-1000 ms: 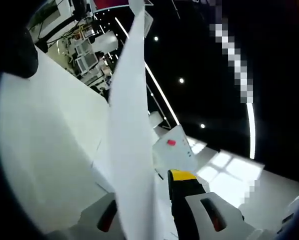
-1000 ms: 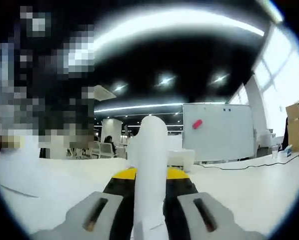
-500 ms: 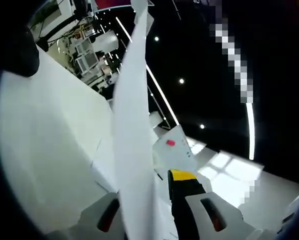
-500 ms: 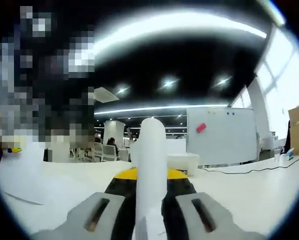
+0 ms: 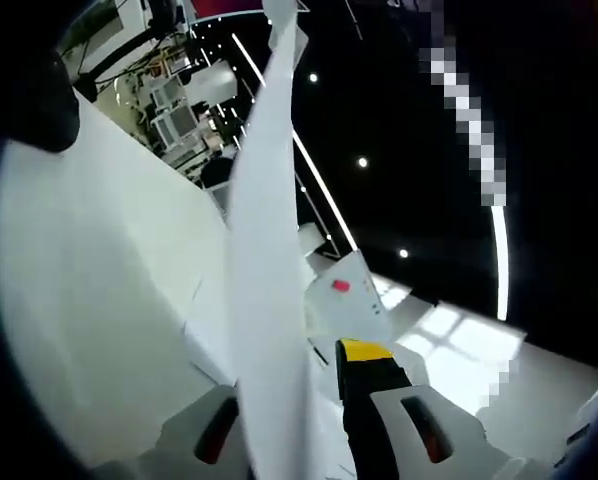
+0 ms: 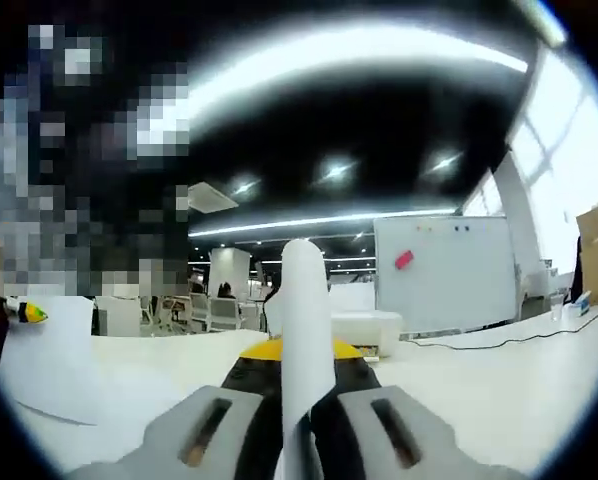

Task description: Organize the stack of printing papers by aligning and flattening the scattered papers on the table

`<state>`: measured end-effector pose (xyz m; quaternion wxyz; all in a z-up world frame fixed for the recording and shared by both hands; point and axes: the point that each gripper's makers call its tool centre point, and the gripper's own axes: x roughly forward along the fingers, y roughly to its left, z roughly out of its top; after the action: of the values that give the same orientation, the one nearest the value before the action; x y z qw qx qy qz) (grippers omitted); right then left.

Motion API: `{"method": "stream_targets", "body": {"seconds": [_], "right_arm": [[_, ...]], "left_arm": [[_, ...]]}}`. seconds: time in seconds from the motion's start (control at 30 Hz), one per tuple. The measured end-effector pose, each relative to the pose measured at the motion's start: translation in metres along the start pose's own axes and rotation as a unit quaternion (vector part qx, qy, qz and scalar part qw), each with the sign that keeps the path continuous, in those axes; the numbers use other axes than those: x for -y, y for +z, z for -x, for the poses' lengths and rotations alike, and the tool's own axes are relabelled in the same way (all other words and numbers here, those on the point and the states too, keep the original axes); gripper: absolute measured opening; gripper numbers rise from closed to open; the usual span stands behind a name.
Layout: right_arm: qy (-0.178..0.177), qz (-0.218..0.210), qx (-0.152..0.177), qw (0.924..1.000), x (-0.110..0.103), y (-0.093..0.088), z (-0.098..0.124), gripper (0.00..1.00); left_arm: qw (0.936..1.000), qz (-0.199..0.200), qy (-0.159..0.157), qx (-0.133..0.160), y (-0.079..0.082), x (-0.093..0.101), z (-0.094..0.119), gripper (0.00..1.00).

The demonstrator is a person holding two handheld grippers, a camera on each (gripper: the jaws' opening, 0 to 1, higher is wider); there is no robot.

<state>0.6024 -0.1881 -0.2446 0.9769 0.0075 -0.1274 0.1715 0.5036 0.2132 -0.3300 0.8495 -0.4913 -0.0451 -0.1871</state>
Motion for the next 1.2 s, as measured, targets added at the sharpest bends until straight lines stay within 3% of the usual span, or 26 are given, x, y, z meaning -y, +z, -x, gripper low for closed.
{"method": "stream_targets", "body": {"seconds": [0.7, 1.2], "right_arm": [[0.016, -0.012, 0.026, 0.9995, -0.006, 0.019, -0.008, 0.00], [0.048, -0.028, 0.034, 0.9979, -0.041, 0.030, -0.013, 0.00]], "left_arm": [[1.0000, 0.004, -0.004, -0.002, -0.002, 0.001, 0.001, 0.16], [0.9999, 0.008, -0.007, -0.002, 0.000, 0.000, 0.000, 0.17]]}}
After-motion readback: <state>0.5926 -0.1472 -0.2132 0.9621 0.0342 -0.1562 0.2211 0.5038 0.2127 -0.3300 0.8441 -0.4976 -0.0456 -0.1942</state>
